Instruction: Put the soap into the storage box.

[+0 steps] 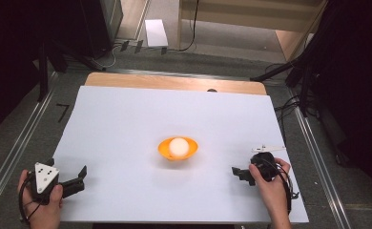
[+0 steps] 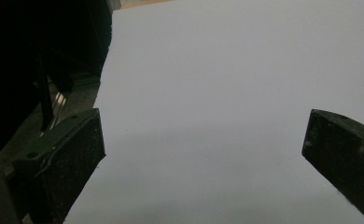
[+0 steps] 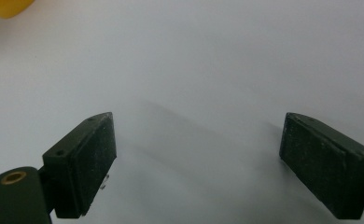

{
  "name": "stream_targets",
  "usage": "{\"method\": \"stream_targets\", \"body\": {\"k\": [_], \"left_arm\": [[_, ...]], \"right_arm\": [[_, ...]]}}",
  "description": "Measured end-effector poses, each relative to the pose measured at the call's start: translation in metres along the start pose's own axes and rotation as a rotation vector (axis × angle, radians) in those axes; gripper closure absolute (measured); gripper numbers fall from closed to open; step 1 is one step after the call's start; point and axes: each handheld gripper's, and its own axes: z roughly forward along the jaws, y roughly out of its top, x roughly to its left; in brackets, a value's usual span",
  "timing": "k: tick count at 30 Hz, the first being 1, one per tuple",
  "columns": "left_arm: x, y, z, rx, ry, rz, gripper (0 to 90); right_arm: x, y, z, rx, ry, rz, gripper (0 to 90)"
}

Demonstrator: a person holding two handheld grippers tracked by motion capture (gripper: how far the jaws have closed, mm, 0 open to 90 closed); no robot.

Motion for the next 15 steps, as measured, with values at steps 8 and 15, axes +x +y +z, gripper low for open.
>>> {"method": "stream_targets", "body": {"k": [8, 15], "left_arm": [[0.000, 0.000, 0.000, 0.000, -0.003, -0.003, 0.0], [0.001, 0.000, 0.000, -0.002, -0.005, -0.007, 0.0]], "right_arm": [[-0.015, -0.018, -0.010, -0.072, -0.017, -0.003, 12.8], [-0.028, -0.036, -0.021, -0.176, -0.021, -0.020, 12.8]]}}
